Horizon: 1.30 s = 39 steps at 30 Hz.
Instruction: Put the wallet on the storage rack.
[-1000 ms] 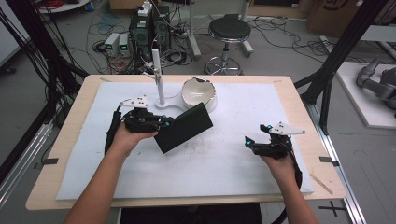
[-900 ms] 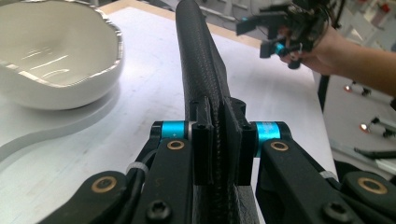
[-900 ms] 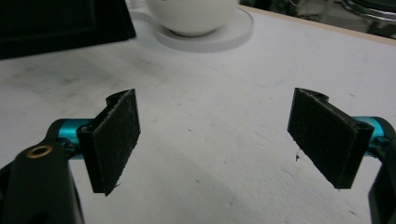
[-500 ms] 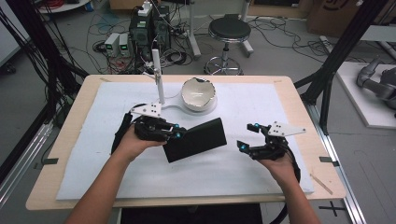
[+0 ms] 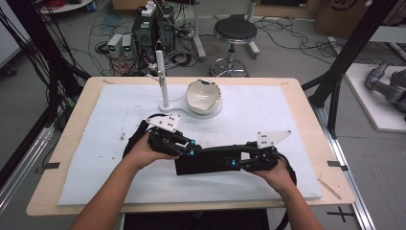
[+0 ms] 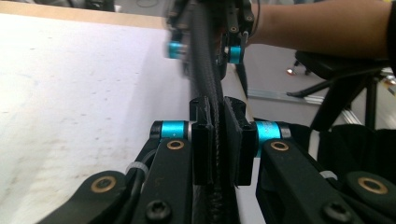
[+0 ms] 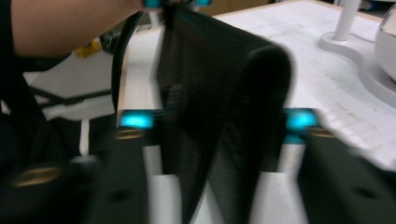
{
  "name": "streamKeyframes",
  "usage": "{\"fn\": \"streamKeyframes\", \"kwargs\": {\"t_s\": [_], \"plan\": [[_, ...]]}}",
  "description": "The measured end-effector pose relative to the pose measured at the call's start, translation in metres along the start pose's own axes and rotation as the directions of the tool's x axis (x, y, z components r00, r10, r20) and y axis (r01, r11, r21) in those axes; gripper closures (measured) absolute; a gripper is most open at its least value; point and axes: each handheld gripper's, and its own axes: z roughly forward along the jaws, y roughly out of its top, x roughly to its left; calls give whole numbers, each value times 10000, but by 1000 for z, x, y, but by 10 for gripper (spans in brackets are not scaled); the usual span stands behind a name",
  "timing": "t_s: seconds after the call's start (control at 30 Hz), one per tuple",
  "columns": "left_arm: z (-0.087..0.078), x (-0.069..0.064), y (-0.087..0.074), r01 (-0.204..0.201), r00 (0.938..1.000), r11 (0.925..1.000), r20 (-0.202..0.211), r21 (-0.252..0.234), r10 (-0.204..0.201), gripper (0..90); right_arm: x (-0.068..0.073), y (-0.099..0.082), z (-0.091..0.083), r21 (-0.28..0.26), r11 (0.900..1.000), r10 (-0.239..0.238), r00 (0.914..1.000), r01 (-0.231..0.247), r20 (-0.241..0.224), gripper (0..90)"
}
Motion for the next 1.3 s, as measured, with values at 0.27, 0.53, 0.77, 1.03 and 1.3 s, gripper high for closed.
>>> {"fn": "streamKeyframes", "kwargs": {"t_s": [0.27,0.53,0.77,1.03,1.3], "plan": [[-2,5,-4,450,9960,9989,-769,-135,-459,550,2,8,-1,730,9970,214,9991,-240,360,759],[-36,8,-16,789,9579,9968,-2758,-128,-794,290,0,10,-18,638,9977,127,9913,-211,1307,758],[-75,1,-40,1266,8985,9913,-4194,-362,-1300,249,2,26,-34,313,9995,-89,9764,22,2159,758],[-112,2,-54,1180,8513,9817,-4937,-1496,-1776,217,2,60,-51,352,9983,-556,9502,471,3065,758],[-117,4,-59,1323,8265,9846,-5356,-1146,-1734,217,-9,106,-56,955,9939,-857,9270,542,3652,758]]}}
